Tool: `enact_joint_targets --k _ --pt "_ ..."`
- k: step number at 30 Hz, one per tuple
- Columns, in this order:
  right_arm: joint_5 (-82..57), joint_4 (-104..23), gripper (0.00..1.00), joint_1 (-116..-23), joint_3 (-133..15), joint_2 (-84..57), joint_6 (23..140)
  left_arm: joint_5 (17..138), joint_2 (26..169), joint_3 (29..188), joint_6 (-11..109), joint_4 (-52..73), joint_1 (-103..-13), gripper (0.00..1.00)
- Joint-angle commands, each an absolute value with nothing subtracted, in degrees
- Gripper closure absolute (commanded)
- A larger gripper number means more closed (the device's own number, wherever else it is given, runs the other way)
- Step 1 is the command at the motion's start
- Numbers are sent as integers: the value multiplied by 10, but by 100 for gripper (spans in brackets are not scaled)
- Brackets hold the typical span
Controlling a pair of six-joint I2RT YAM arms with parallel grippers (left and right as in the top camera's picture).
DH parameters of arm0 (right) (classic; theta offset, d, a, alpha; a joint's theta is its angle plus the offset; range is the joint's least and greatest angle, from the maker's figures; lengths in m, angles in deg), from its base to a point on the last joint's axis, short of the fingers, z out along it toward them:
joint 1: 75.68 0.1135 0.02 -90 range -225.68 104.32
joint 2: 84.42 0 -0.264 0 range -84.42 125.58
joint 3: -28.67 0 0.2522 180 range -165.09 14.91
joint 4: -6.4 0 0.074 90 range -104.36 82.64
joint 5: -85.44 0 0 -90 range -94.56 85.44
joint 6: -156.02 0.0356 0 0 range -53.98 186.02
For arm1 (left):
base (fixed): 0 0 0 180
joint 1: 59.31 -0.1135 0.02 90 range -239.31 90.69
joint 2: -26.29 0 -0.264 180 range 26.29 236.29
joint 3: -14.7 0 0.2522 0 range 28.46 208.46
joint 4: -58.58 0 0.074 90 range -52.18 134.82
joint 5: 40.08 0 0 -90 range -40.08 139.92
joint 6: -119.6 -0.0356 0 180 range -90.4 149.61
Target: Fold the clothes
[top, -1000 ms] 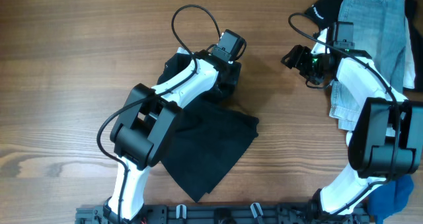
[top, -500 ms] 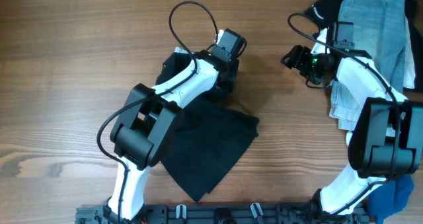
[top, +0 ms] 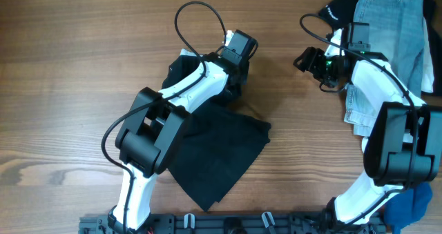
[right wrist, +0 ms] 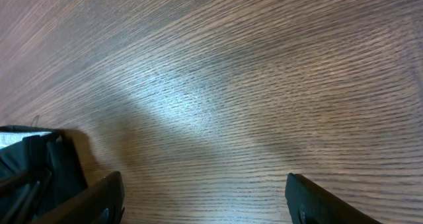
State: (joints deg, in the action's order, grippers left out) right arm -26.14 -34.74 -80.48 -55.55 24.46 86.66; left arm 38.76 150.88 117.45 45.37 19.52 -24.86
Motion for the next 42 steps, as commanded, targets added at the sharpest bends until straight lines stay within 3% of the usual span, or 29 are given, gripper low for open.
enact_joint_targets --k 1,10,21,28,31,37,39,42 --pt "-264 -338 21 -779 -562 245 856 343 1451 1181 455 188 -248 96" --pt "-366 -250 21 -699 -562 251 907 334 1345 1181 456 163 -251 96" --pt "-344 -120 23 -633 -562 336 1047 333 1236 1181 481 122 -261 96" --pt "-284 -150 23 -633 -562 354 1080 333 1229 1181 481 111 -261 96" --pt "-263 -153 30 -630 -562 355 1080 333 1229 1181 481 111 -261 96" --pt "-282 -101 86 -611 -562 388 1050 333 1209 1181 481 111 -261 96" --pt "-291 -84 96 -615 -562 387 1050 333 1194 1181 481 111 -261 96" --pt "-315 -69 96 -638 -569 374 1029 333 1160 1181 481 109 -269 96"
